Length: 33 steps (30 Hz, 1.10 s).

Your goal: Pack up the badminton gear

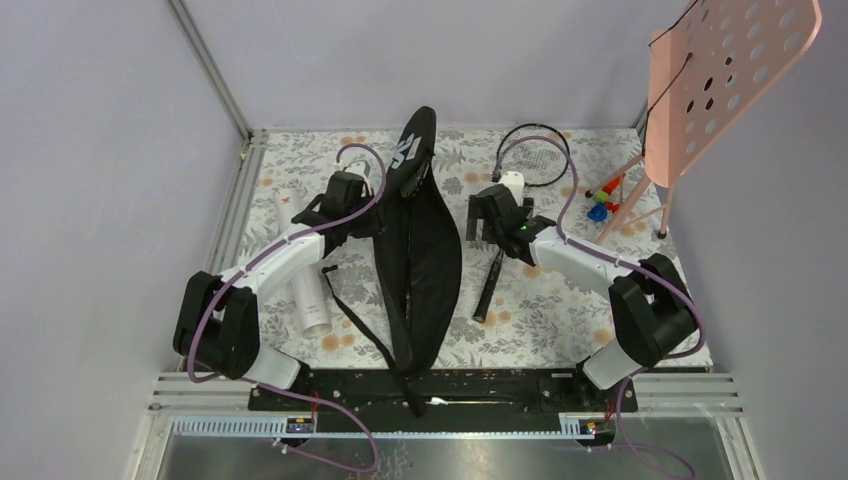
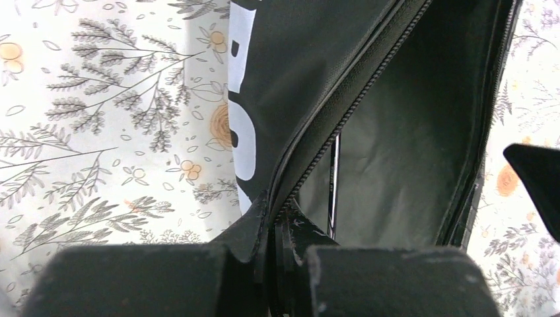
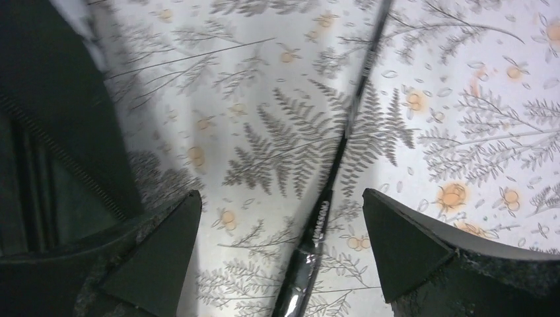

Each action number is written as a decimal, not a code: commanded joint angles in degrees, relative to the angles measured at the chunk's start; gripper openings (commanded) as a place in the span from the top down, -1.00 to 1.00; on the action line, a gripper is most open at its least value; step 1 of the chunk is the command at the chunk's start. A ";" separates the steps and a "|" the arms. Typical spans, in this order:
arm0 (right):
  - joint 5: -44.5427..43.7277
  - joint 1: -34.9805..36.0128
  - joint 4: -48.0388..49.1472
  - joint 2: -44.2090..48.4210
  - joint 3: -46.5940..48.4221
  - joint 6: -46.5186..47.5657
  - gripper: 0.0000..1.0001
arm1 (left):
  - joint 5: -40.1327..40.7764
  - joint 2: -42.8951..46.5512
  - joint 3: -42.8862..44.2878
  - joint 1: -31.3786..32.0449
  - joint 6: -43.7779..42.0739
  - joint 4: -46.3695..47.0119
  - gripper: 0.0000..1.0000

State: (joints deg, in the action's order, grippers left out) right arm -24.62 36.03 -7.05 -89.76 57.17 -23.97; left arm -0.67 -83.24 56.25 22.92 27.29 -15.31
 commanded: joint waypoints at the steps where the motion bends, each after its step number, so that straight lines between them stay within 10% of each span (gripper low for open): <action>1: 0.13 -4.58 -2.99 -2.09 0.86 -7.12 -0.99 | -4.03 -0.77 1.32 -0.33 0.73 3.95 1.00; 17: 3.94 -9.22 -13.59 -17.57 9.96 -14.60 -0.76 | -5.87 -0.63 1.90 -0.33 0.84 5.64 1.00; 31: 1.75 -9.22 -15.79 -18.82 11.17 -10.19 1.00 | -3.82 1.32 1.26 -0.33 0.92 5.98 1.00; 33: 1.16 -9.21 -14.46 -15.86 10.51 -6.55 1.00 | -3.13 1.41 1.93 -0.39 1.25 5.68 1.00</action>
State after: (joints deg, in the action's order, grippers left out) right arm -22.83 26.96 -21.78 -109.34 69.21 -35.59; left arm -5.45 -84.05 56.25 22.92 28.05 -12.34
